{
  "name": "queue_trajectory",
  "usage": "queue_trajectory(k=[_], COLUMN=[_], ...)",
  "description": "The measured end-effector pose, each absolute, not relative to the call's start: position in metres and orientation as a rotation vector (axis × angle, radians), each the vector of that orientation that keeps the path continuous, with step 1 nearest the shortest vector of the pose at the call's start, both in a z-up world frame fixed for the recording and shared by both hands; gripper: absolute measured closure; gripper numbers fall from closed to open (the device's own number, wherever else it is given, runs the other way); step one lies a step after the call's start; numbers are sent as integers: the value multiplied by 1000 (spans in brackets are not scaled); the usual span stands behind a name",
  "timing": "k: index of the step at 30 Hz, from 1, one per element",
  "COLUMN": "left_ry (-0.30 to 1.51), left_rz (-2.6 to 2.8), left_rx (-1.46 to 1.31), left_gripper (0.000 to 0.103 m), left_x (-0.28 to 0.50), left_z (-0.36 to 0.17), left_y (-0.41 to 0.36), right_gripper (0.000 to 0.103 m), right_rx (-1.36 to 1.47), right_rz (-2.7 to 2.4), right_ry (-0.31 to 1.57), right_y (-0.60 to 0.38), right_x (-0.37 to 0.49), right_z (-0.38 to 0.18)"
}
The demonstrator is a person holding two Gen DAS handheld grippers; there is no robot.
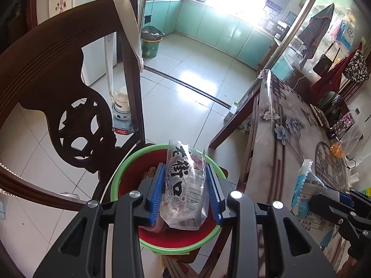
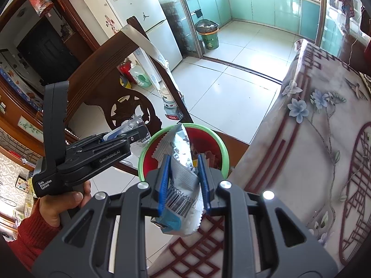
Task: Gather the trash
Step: 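Carry the snack bag and barcode wrapper in both grippers over the bucket, then open the left gripper into the bucket while the right gripper releases the wrapper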
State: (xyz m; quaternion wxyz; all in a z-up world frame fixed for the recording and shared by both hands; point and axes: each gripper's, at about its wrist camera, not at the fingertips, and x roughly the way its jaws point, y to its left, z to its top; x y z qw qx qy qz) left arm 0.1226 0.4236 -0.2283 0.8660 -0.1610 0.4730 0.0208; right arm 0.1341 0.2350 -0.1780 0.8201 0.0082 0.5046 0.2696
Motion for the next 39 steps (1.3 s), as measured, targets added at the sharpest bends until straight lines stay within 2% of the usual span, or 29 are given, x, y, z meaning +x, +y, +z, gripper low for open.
queue_trajectory(k=[6, 20, 35, 36, 37, 39], left_ry=[1019, 1138, 1191, 1189, 1188, 1183], left_rz=[46, 52, 39, 44, 58, 83], left_rx=[-355, -395, -395, -394, -386, -387], left_gripper=[69, 69, 69, 67, 57, 44], left_x=[130, 151, 163, 164, 164, 164], left_z=[-241, -292, -314, -314, -314, -311], left_y=[429, 443, 444, 444, 445, 447], right_gripper=[79, 79, 75, 68, 58, 51], right_rx=[9, -40, -47, -46, -46, -57], right_rz=[569, 554, 539, 541, 542, 523], right_ry=[1083, 1179, 1170, 1163, 1157, 1123], right_y=[241, 260, 264, 264, 264, 262], right_x=[140, 164, 169, 168, 167, 163], right_z=[-184, -237, -242, -240, -239, -233])
